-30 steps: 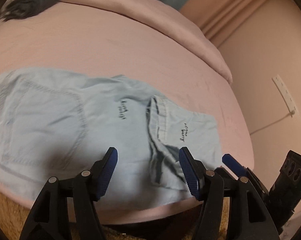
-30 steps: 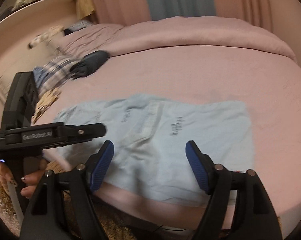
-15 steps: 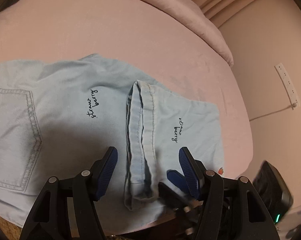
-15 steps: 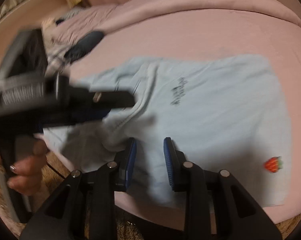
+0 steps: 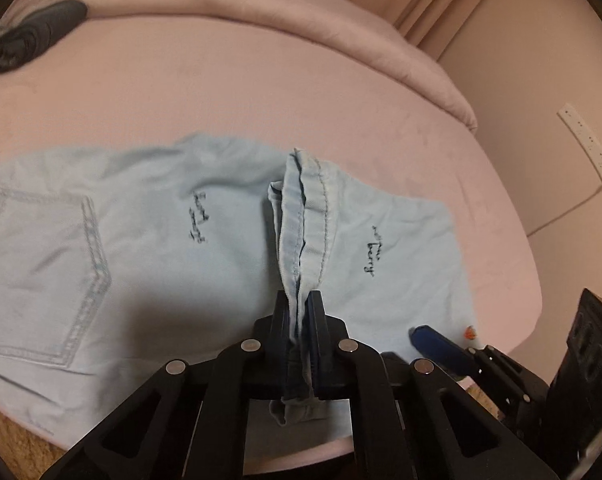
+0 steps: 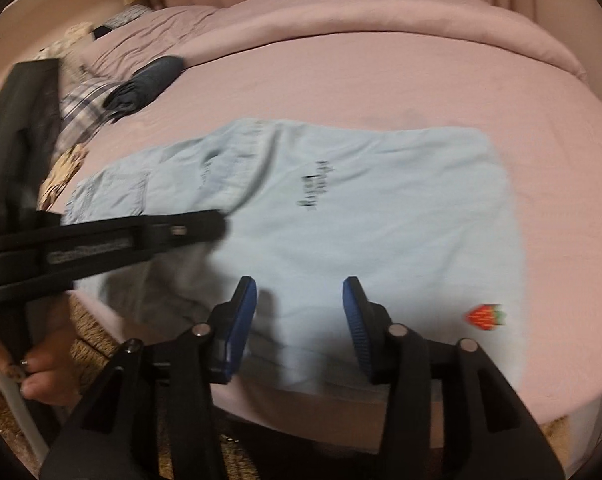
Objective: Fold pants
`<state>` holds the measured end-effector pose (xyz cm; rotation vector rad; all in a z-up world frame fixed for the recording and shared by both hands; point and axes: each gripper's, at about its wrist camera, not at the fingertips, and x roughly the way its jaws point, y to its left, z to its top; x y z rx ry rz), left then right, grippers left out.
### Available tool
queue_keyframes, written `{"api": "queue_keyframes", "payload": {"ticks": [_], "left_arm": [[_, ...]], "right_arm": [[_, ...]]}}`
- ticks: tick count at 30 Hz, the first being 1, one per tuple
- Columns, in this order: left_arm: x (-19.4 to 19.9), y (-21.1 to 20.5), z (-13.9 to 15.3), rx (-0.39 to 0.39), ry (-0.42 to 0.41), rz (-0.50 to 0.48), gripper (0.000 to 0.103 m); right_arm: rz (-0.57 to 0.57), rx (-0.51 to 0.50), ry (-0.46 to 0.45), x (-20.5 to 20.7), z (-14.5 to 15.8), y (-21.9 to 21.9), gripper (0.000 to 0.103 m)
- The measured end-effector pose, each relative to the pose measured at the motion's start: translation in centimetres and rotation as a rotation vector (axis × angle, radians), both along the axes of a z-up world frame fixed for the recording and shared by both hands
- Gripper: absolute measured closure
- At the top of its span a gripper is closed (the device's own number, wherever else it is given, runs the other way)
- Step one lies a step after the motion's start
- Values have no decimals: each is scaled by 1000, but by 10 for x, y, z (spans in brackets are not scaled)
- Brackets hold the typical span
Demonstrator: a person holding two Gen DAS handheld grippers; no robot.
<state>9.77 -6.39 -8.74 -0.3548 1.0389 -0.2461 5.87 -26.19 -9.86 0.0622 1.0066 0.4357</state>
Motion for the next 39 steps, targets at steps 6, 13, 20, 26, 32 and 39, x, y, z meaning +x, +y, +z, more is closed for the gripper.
{"api": "queue_keyframes", "payload": {"ticks": [6, 13, 20, 26, 32, 39], "left_arm": [[-10, 18, 19, 47, -47, 70, 96], [-2, 16, -25, 122, 67, 70, 95], [-7, 24, -26, 99, 67, 77, 93], [-20, 31, -27, 80, 52, 107, 88], [-34, 37, -16, 86, 20, 94, 77], [-54, 54, 7, 54, -68, 101, 60]], "right_arm": [[-89, -10, -38, 0, 12, -26, 47], [-108, -55, 9, 9, -7, -35, 43], [-84, -131, -15, 7, -12, -30, 39], [-67, -144, -32, 2, -14, -31, 39], [-95, -147, -18, 4, -1, -29, 39], [-150, -173, -12, 18, 2, -28, 32]]}}
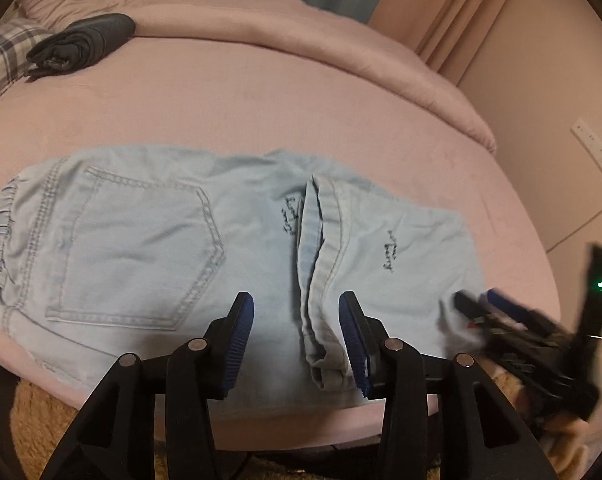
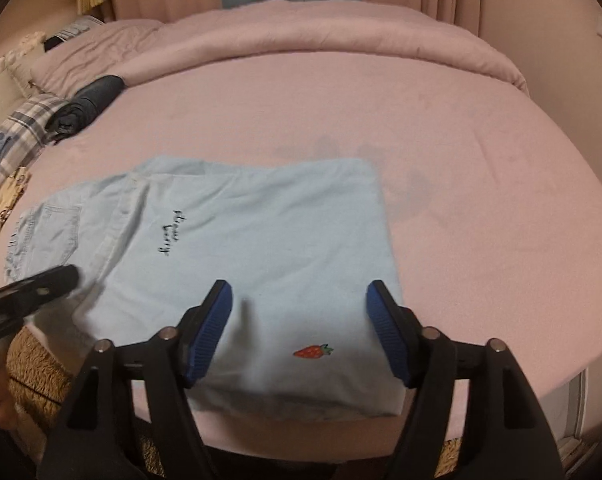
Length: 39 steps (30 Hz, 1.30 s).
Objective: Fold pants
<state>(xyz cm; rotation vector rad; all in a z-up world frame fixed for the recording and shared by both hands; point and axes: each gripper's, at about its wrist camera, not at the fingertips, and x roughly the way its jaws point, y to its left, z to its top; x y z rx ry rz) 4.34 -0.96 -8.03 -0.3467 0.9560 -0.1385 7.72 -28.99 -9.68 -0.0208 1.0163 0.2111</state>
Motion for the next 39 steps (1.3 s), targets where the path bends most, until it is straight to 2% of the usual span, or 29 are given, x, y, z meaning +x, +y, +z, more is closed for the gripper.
{"api": "queue_keyframes", "payload": {"ticks": [1, 2, 3, 5, 7, 9, 12, 15, 19, 21, 27, 28, 29, 30, 36, 39], "left_arm": [[-2, 3, 0, -12, -6, 4, 60], [-4, 7, 0, -21, -9, 7, 60], [-4, 11, -1, -26, -8, 11, 60], [-3, 17, -5, -21, 3, 27, 60], [-1, 20, -8, -12, 16, 43, 60], [-3, 27, -11, -35, 20, 45, 60], [1, 28, -10, -63, 8, 38, 60], [-1, 29, -7, -43, -7, 44, 59], [-1, 30, -10, -54, -5, 37, 59], [-1, 32, -11, -66, -5, 35, 59], [-2, 42, -5, -78, -13, 55, 58], [-3, 44, -3, -73, -19, 64, 57], [-5, 47, -1, -71, -26, 75, 49], [-8, 52, 3, -74, -39, 91, 46], [-22, 82, 19, -83, -92, 200, 45], [-28, 100, 21, -85, -113, 276, 37]], "right_arm": [[-2, -5, 41, 4, -12, 2, 31], [4, -20, 41, 4, -20, 5, 30], [19, -48, 3, 1, -22, 9, 27], [19, -81, -8, 0, -21, 14, 27], [0, -64, 22, 4, -19, 13, 27], [-18, -61, 33, 7, -14, 12, 27], [-22, -70, 5, 7, -2, 21, 27], [17, -49, -41, 6, 5, 35, 26], [32, -85, 31, 23, -20, 47, 24], [35, -88, 4, 23, -23, 45, 18], [38, -76, 7, 24, -24, 41, 17], [39, -75, 6, 24, -24, 41, 17], [38, -73, 6, 22, -24, 42, 17], [38, -71, 8, 23, -24, 42, 17], [43, -72, 1, 22, -28, 38, 16], [43, -73, -2, 22, -27, 39, 16]]}}
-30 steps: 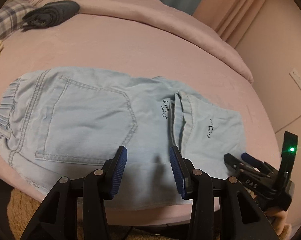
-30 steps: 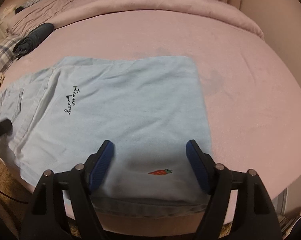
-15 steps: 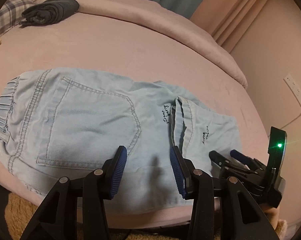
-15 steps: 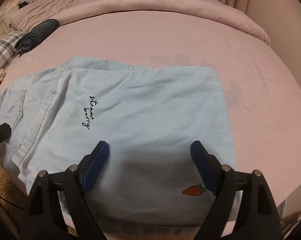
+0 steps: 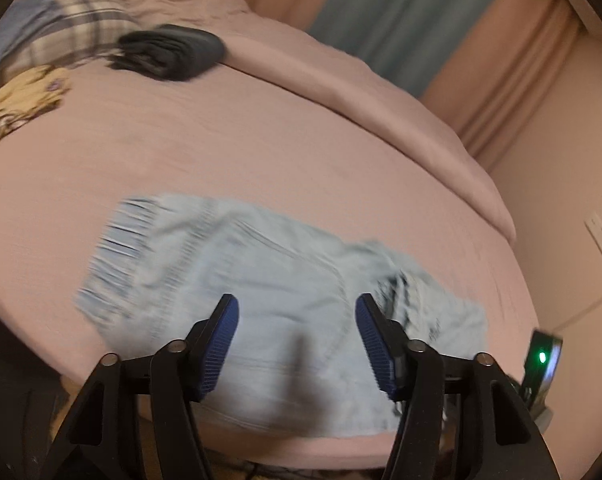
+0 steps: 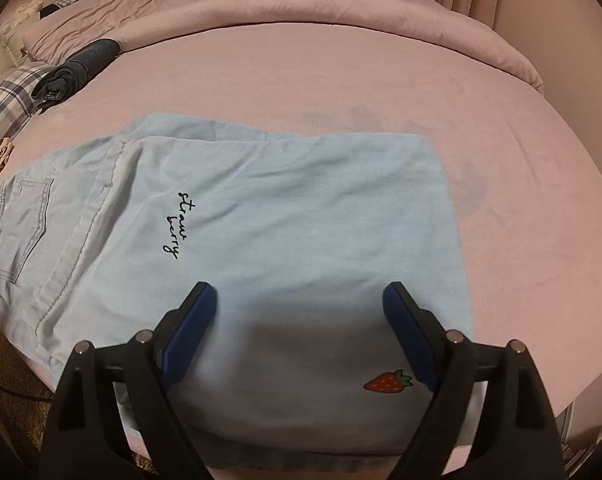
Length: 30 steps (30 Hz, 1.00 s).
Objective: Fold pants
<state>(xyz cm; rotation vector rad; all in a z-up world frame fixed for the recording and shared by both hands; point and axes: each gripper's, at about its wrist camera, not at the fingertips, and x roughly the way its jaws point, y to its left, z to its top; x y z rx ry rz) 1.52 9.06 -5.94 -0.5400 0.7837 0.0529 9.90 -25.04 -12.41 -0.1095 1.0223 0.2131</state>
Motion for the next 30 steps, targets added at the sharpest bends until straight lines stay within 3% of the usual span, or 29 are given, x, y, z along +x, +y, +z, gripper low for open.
{"api": "queue_keyframes", "payload": {"ticks": [1, 7, 21, 24, 26, 30], "left_arm": [[-1, 7, -2, -6, -3, 31, 33], [-2, 34, -24, 10, 75, 163, 32], [-9, 56, -26, -120, 26, 204, 32], [-12, 57, -20, -80, 10, 232, 31], [-12, 57, -21, -60, 10, 253, 17], [-3, 55, -31, -3, 69, 261, 16]], "right_arm": [[0, 1, 0, 0, 0, 0, 16], [3, 1, -5, -2, 0, 0, 16], [4, 0, -6, -2, 0, 0, 16], [3, 0, -6, -2, 0, 0, 16], [3, 0, -6, -2, 0, 0, 16], [4, 0, -6, -2, 1, 0, 16]]}}
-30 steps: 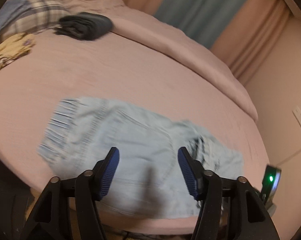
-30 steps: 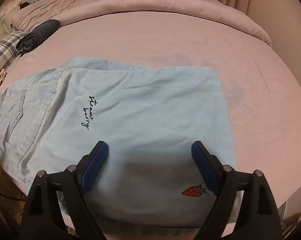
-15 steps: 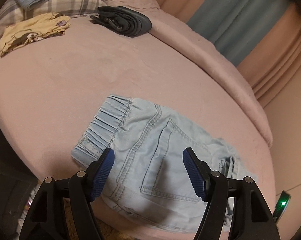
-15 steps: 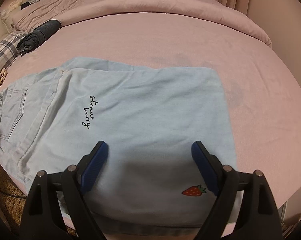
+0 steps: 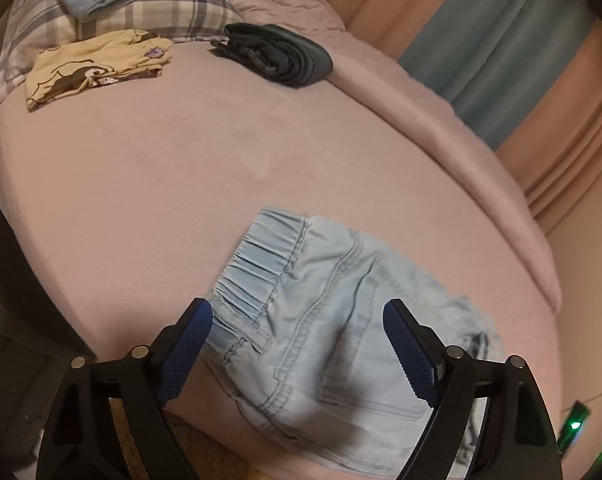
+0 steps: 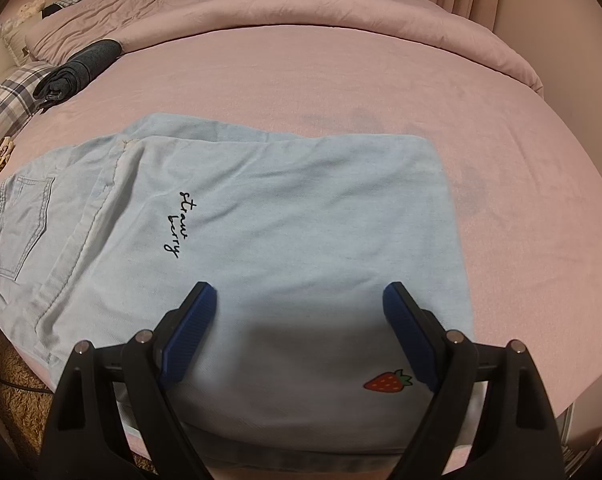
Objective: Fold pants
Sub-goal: 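Grasp the waistband with the left tool and fold it over the hems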
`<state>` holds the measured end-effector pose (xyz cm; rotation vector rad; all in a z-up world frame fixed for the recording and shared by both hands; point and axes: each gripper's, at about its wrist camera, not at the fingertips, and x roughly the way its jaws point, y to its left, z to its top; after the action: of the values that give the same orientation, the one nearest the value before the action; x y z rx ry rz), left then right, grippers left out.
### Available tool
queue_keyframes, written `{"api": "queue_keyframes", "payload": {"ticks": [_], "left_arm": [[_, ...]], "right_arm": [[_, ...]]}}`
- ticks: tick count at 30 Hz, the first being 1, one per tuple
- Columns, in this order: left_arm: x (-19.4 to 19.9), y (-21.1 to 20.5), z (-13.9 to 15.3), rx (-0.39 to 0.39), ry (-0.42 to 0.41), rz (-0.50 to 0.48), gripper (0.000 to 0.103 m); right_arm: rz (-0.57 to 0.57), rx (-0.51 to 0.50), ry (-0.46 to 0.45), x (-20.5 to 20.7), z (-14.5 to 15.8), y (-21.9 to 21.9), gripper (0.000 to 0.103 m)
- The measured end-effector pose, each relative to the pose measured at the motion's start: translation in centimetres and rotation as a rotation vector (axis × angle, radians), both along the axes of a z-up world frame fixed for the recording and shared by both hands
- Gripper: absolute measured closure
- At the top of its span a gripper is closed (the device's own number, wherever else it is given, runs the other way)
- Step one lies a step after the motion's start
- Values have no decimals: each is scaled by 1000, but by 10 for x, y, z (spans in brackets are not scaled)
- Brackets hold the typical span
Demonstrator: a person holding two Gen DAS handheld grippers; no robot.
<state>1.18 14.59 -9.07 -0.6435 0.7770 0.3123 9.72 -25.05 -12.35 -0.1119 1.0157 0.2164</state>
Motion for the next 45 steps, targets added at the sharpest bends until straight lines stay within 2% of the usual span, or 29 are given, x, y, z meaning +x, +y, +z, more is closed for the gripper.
{"api": "queue_keyframes", "payload": {"ticks": [5, 8, 10, 12, 14, 18, 20, 22, 23, 25, 26, 29, 31, 34, 39, 45], "left_arm": [[6, -8, -9, 65, 44, -23, 16], [4, -7, -12, 116, 93, 15, 16], [-1, 1, -14, 91, 107, 56, 16], [-4, 10, -18, 22, 91, 65, 16], [-3, 17, -28, -43, 111, 52, 16], [-3, 9, -27, -17, 92, 18, 16], [-1, 7, -30, -48, 77, -7, 31], [-2, 5, -30, -12, 97, 10, 43], [-4, 5, -30, -29, 83, 9, 54], [-8, 4, -28, -75, 63, 21, 64], [-9, 0, -23, -62, 64, 21, 68], [-13, -12, -2, -15, 52, 34, 71], [-17, -15, 13, -30, 10, 34, 72], [-22, -30, 43, -23, -59, -16, 76], [-20, -79, 87, 6, -161, -145, 78], [1, -153, 113, 73, -191, -331, 79]], "right_arm": [[1, 0, -1, 0, 0, 0, 16], [3, 1, -4, 0, 1, 0, 16], [3, 1, -6, 1, 1, 0, 16], [2, 1, -6, 1, 1, 0, 16], [2, 0, -6, 1, 1, 0, 16], [1, 1, -8, 1, 1, 1, 16], [0, 0, -8, 1, 1, 1, 16], [0, 0, -9, 2, 1, 1, 16], [0, 0, -9, 2, 1, 1, 16], [1, 0, -8, 2, 1, 0, 16], [1, 0, -8, 2, 1, 0, 16], [1, 1, -5, 3, 2, -1, 16], [0, 6, 0, 4, 3, -2, 16], [-4, 16, 7, 7, 5, -3, 16], [19, 76, 10, 5, 11, -8, 16], [-5, 193, -8, 2, 24, -33, 16]]}}
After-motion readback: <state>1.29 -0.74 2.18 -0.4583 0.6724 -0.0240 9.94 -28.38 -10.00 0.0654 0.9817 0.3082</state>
